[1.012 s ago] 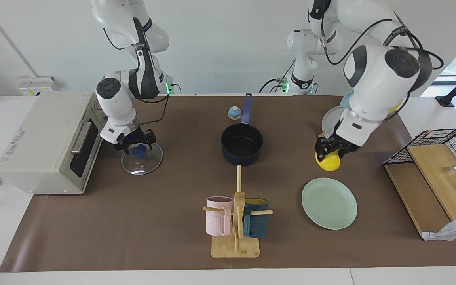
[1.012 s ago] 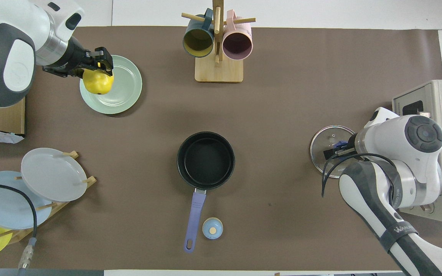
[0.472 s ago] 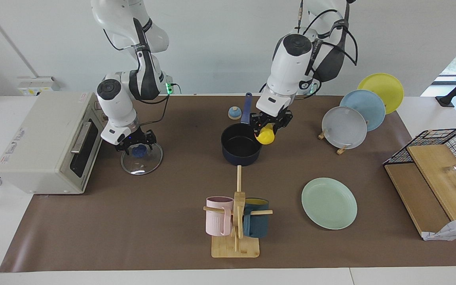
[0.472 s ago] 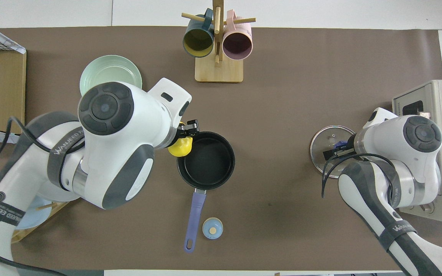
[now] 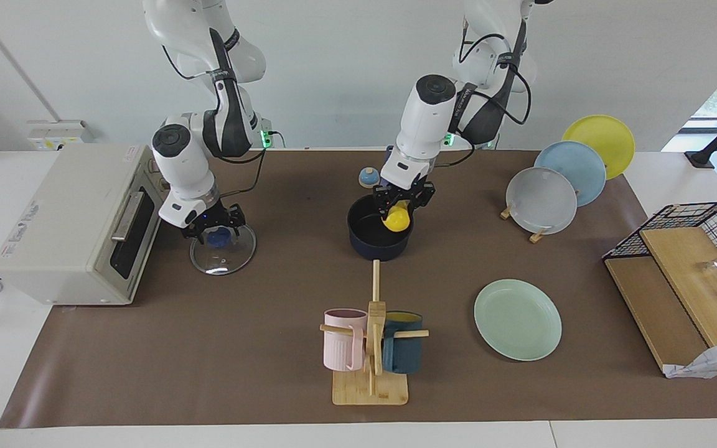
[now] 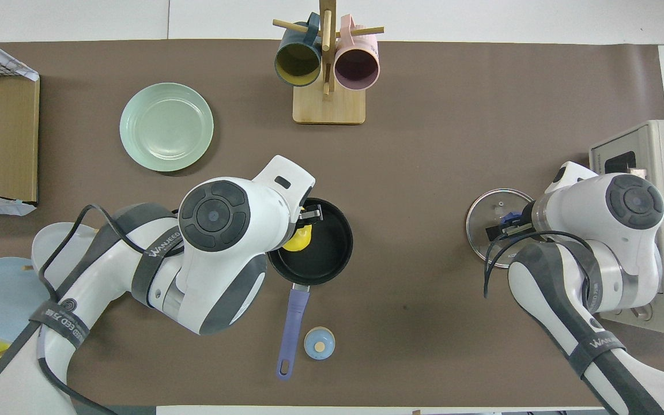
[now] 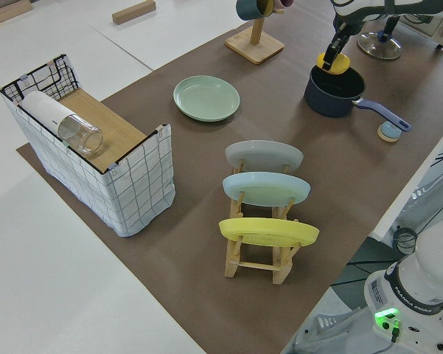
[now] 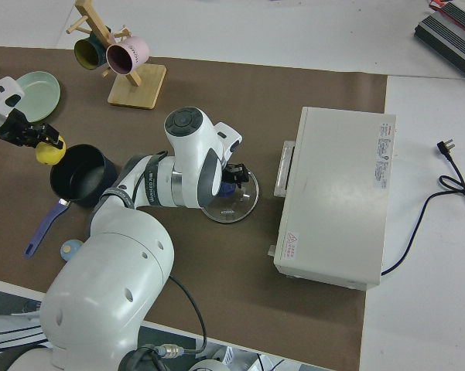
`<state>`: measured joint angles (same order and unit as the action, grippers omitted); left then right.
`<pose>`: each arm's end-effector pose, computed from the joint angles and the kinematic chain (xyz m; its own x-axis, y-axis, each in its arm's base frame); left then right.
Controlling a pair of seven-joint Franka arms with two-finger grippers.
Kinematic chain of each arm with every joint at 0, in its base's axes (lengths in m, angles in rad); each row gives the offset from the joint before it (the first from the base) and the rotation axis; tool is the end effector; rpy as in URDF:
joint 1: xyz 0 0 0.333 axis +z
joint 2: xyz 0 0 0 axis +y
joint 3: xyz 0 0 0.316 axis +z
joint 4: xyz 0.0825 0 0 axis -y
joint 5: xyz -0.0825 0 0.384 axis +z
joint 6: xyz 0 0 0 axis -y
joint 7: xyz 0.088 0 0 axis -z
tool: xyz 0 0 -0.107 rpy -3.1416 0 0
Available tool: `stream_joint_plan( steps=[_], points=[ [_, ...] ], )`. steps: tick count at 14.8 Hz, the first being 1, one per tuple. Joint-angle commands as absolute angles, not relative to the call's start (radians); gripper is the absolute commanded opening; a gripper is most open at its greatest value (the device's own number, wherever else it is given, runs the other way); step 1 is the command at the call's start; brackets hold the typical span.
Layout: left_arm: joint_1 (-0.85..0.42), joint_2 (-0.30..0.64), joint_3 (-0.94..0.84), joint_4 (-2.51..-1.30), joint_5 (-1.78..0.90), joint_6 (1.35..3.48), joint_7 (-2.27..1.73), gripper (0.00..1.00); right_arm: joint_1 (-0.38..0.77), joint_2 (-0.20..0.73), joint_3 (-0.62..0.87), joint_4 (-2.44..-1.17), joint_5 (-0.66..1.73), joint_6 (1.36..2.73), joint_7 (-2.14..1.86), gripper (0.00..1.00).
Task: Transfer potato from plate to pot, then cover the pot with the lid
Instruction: 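Lower the potato into the pot while the right gripper lifts the lid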
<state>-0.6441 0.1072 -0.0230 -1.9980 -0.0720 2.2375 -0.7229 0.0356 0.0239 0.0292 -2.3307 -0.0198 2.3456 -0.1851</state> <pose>0.4621 -0.3663 0.4194 0.9934 0.1003 0.0552 0.0921 -0.9866 0.1346 0.5062 0.0326 0.3265 0.9654 0.2607 -0.0114 0.2608 -0.9653 0.0114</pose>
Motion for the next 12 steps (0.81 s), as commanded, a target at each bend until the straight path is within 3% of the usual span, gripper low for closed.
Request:
stream_joint_plan(
  steps=[1,6,10,12],
  points=[
    [-0.667,0.106,-0.005,-2.043,-0.078,2.286,-0.727,0.0,0.025,0.02,0.031,-2.347,0.005,2.378,-0.225,0.98],
    [-0.69,0.149,-0.002,-2.082,-0.071,2.37,-0.73,0.0,0.023,0.028,0.031,-2.356,0.003,2.391,-0.229,0.97],
    [-0.716,0.167,-0.002,-2.114,-0.069,2.413,-0.735,0.0,0.023,0.029,0.031,-2.353,0.003,2.382,-0.241,0.73],
    [-0.719,0.17,-0.002,-2.129,-0.069,2.434,-0.735,0.0,0.023,0.029,0.031,-2.349,0.003,2.373,-0.239,0.67]
  ],
)
